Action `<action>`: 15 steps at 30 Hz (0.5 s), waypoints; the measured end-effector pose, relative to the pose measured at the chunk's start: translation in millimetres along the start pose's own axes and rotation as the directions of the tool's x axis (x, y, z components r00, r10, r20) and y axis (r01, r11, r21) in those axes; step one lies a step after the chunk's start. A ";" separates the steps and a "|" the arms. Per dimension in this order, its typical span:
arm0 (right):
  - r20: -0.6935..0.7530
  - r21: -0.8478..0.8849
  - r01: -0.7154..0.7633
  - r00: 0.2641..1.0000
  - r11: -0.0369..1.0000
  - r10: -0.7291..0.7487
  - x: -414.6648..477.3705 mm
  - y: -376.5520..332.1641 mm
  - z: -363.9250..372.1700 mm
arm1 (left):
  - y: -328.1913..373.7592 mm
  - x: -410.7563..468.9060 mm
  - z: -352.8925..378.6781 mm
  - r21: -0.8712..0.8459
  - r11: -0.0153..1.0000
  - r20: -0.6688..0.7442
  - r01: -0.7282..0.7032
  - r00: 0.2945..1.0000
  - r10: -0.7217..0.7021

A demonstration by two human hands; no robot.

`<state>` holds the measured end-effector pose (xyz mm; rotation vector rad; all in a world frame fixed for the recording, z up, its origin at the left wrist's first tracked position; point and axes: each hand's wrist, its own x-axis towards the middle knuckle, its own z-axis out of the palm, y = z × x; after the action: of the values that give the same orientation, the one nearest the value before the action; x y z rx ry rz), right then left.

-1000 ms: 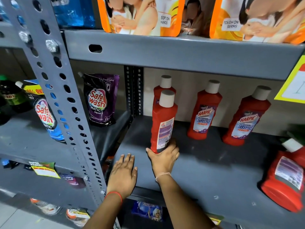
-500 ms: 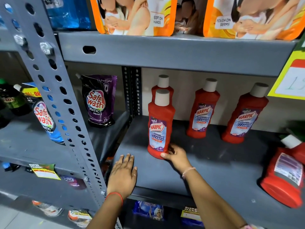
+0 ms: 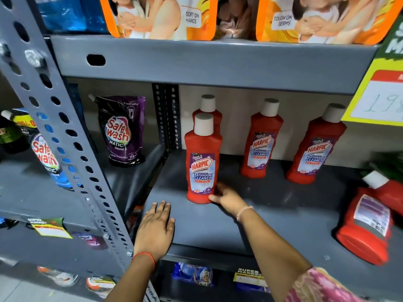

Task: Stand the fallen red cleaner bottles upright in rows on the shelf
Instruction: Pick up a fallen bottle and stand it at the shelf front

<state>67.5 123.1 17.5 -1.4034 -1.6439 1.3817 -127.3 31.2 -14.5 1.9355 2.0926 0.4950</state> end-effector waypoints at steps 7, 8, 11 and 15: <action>-0.131 -0.222 0.140 0.976 0.965 -0.172 -54.0 19.2 2.4 | 1.2 -3.4 -6.4 -0.044 0.999 0.038 -0.023 0.999 0.025; -0.143 -0.328 0.180 0.961 0.927 -0.237 -72.3 29.4 -2.6 | 4.0 -4.5 -5.3 -0.048 0.998 0.064 -0.044 0.997 0.047; -0.263 -0.560 0.234 0.860 0.795 -0.438 -125.2 59.7 -29.7 | 24.6 -12.6 3.7 -0.079 0.990 0.151 -0.118 0.980 0.129; -0.650 -0.571 0.089 0.559 0.816 -0.515 -170.0 87.2 -112.3 | 89.4 -20.4 33.0 -0.071 0.969 0.223 -0.238 0.943 0.248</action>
<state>247.2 -5.8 3.2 -1.5419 -1.5130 0.0217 -30.7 19.0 -9.0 2.1248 1.6995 0.3384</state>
